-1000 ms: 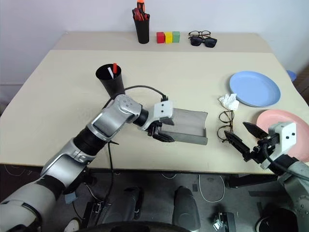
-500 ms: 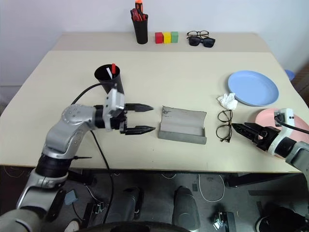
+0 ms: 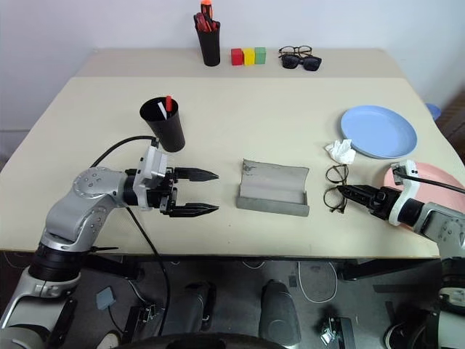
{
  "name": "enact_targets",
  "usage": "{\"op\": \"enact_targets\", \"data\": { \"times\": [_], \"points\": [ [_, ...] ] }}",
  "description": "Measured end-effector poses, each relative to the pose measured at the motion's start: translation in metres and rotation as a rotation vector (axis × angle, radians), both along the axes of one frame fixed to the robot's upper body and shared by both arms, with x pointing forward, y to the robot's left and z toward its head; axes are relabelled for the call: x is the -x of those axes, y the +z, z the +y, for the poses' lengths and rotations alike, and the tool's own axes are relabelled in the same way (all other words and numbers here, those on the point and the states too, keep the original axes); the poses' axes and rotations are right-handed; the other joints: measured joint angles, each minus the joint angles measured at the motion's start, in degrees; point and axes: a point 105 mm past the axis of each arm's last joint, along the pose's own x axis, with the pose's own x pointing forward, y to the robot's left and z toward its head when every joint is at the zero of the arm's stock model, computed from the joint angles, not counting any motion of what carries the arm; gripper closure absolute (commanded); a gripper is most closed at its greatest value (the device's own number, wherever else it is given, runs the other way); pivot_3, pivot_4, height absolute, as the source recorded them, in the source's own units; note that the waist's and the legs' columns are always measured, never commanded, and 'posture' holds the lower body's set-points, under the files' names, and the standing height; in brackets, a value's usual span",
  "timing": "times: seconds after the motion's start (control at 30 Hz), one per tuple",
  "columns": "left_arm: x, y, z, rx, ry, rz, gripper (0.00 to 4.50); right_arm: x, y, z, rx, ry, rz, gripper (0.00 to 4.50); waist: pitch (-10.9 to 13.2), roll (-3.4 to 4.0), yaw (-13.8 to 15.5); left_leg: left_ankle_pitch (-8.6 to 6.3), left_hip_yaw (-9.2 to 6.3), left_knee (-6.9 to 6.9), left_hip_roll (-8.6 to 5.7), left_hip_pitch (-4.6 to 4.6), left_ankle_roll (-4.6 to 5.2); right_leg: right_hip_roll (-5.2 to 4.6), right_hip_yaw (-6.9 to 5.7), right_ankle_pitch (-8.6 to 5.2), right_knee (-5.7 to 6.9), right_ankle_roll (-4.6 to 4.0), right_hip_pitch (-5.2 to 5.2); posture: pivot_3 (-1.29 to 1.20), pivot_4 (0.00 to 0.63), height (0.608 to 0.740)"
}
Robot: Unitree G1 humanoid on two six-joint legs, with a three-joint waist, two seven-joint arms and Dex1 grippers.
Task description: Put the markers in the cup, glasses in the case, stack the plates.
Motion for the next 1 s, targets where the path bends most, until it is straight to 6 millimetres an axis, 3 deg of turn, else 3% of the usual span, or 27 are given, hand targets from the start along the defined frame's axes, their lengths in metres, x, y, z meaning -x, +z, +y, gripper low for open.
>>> {"op": "enact_targets", "data": {
  "times": [0.7, 0.8, 1.0],
  "points": [
    [0.003, -0.006, 0.0, -0.002, 0.031, 0.01, 1.09, 0.001, 0.006, 0.027, -0.06, 0.136, 0.011, 0.49, 0.0, 0.01, 0.0, 0.0, 0.0, -0.02, 0.01, 0.0, 0.0, 0.01, 0.0, 0.0, 0.01, 0.01, -0.02, 0.0, 0.15, 0.739],
    [0.003, -0.007, 0.0, -0.002, 0.032, 0.012, 1.04, 0.001, 0.005, 0.027, -0.056, 0.137, 0.016, 1.25, 0.0, 0.01, 0.0, 0.0, 0.0, -0.01, 0.01, 0.01, 0.0, 0.01, 0.0, 0.0, 0.02, 0.0, -0.02, 0.0, 0.15, 0.739],
    [0.002, -0.007, -0.001, -0.001, 0.042, 0.01, 1.04, 0.001, -0.004, 0.034, -0.046, 0.154, 0.031, 4.26, 0.0, 0.01, 0.0, 0.0, 0.0, -0.02, 0.01, 0.01, 0.0, 0.01, 0.0, 0.0, 0.01, 0.01, -0.03, 0.0, 0.15, 0.739]
  ]
}}
